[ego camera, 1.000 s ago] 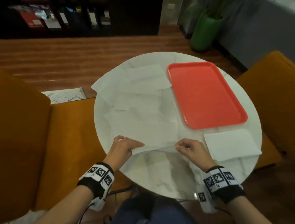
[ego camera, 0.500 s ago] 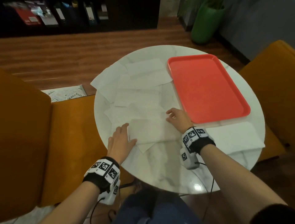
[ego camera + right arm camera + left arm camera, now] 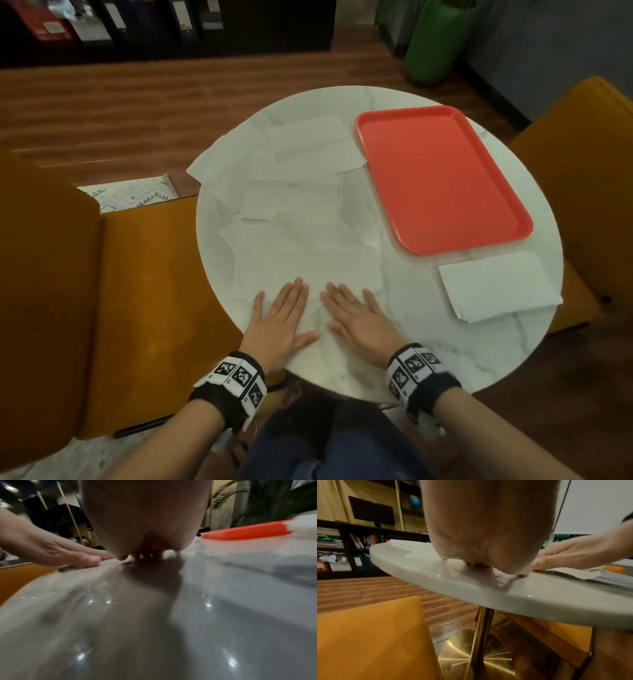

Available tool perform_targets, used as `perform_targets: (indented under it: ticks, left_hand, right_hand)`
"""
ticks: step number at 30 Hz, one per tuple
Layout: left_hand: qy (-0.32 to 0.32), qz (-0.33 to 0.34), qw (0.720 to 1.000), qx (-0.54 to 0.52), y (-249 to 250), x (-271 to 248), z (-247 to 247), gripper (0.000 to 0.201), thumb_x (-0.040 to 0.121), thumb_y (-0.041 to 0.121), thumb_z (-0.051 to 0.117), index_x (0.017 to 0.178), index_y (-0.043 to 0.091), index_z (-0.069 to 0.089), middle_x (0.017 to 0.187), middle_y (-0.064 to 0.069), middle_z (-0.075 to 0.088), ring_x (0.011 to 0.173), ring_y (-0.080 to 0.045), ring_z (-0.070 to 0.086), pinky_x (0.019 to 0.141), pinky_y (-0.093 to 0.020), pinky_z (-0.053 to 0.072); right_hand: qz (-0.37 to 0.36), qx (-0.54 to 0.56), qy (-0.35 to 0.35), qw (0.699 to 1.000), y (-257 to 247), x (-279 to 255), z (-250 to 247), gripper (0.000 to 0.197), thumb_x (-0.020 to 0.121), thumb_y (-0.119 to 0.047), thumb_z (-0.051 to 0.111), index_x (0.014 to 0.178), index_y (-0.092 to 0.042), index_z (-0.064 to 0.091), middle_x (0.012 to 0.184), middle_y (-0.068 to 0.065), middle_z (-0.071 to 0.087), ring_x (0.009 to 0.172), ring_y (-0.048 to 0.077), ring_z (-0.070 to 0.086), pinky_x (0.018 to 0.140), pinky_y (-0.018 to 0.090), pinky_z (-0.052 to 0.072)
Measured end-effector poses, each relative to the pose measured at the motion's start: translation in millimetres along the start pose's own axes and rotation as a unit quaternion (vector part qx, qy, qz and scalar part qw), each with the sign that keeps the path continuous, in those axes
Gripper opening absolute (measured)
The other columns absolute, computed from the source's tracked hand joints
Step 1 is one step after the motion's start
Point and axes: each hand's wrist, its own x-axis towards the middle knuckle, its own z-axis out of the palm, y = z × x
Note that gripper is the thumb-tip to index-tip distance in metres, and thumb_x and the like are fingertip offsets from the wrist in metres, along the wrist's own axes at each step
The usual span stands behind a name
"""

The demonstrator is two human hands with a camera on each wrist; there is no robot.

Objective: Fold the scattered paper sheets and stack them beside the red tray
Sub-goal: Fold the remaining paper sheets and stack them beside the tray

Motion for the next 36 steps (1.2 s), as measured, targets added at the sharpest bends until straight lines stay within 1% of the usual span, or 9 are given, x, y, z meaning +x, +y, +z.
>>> perform_targets:
  ticks: [3, 10, 14, 16, 20, 25, 30, 33, 36]
  left_hand:
    - [-0.011, 0.004, 1.000, -0.010, 0, -1, -4, 0.099, 0.063, 0.076, -0.035, 0.144, 0.018, -0.029, 0.153, 0.002, -0.032, 0.143, -0.016, -0.023, 0.113, -0.048, -0.012]
    - [-0.022, -0.006, 1.000, -0.013, 1, -1, -5, 0.099, 0.064, 0.077, -0.031, 0.145, 0.019, -0.028, 0.154, 0.003, -0.031, 0.145, -0.015, -0.020, 0.114, -0.051, -0.010]
    - [0.006, -0.026, 0.999, -0.026, 6, 0, -17, 0.099, 0.071, 0.076, -0.021, 0.152, 0.022, -0.005, 0.161, 0.003, -0.005, 0.148, -0.015, 0.003, 0.114, -0.058, 0.005]
    - [0.036, -0.038, 0.998, -0.038, 10, 4, -25, 0.081, 0.086, 0.069, 0.005, 0.153, 0.023, 0.006, 0.161, 0.001, 0.008, 0.147, -0.016, 0.014, 0.114, -0.058, 0.008]
    - [0.056, -0.025, 0.997, -0.048, 30, 19, -42, 0.072, 0.093, 0.053, 0.041, 0.152, 0.027, 0.007, 0.160, -0.001, 0.012, 0.146, -0.018, 0.015, 0.114, -0.057, 0.006]
    - [0.133, 0.033, 0.989, -0.046, 56, 39, -65, 0.044, 0.098, 0.031, 0.043, 0.142, 0.030, 0.038, 0.136, 0.005, 0.052, 0.119, -0.016, 0.054, 0.110, -0.045, 0.019]
    - [0.117, 0.088, 0.962, -0.232, 82, 54, -113, 0.023, 0.098, 0.035, 0.046, 0.110, 0.029, 0.065, 0.095, 0.007, 0.071, 0.088, -0.015, 0.064, 0.075, -0.031, 0.047]
    - [0.077, 0.142, 0.936, -0.312, 98, 67, -134, 0.023, 0.097, 0.040, 0.048, 0.102, 0.029, 0.067, 0.094, 0.010, 0.071, 0.089, -0.009, 0.064, 0.080, -0.035, 0.051]
    - [0.050, 0.173, 0.915, -0.362, 113, 82, -147, 0.027, 0.096, 0.039, 0.053, 0.086, 0.019, 0.067, 0.076, 0.009, 0.066, 0.072, -0.008, 0.060, 0.070, -0.032, 0.048]
  right_hand:
    - [0.060, 0.017, 0.010, 0.998, 28, -17, -2, 0.052, 0.102, -0.041, 0.016, 0.150, -0.034, -0.004, 0.153, -0.020, -0.015, 0.138, -0.004, -0.018, 0.118, 0.042, -0.011]
    - [0.127, -0.009, 0.102, 0.987, 57, -23, -10, 0.044, 0.103, -0.034, 0.029, 0.146, -0.031, 0.031, 0.155, -0.014, 0.022, 0.143, 0.002, 0.018, 0.115, 0.044, -0.003]
    - [0.102, -0.063, 0.244, 0.962, 52, -10, -9, 0.014, 0.086, -0.022, 0.055, 0.088, -0.020, 0.068, 0.098, -0.003, 0.070, 0.091, 0.023, 0.066, 0.093, 0.034, 0.022]
    - [0.104, -0.071, 0.244, 0.962, 52, -7, -13, 0.009, 0.083, -0.018, 0.058, 0.077, -0.017, 0.064, 0.084, -0.001, 0.065, 0.078, 0.024, 0.063, 0.089, 0.033, 0.024]
    - [0.116, -0.020, 0.206, 0.971, 52, -9, -25, 0.013, 0.090, -0.025, 0.054, 0.090, -0.018, 0.065, 0.100, -0.004, 0.060, 0.096, 0.018, 0.056, 0.100, 0.038, 0.021]
    - [0.094, 0.217, 0.305, 0.922, 42, -35, -71, 0.010, 0.082, -0.035, 0.055, 0.081, -0.027, 0.062, 0.092, -0.015, 0.062, 0.093, 0.007, 0.058, 0.094, 0.044, 0.042]
    - [0.093, 0.308, 0.284, 0.903, 49, -76, -113, 0.026, 0.078, -0.046, 0.069, 0.103, -0.040, 0.064, 0.107, -0.022, 0.065, 0.110, 0.007, 0.055, 0.095, 0.028, 0.040]
    - [0.107, 0.346, 0.340, 0.868, 71, -95, -130, 0.021, 0.081, -0.041, 0.069, 0.088, -0.022, 0.073, 0.079, -0.002, 0.070, 0.078, 0.005, 0.061, 0.073, 0.029, 0.045]
    - [0.160, 0.431, 0.404, 0.790, 105, -113, -139, 0.049, 0.079, -0.050, 0.068, 0.088, -0.002, 0.068, 0.085, 0.030, 0.062, 0.072, 0.016, 0.055, 0.070, 0.034, 0.044]
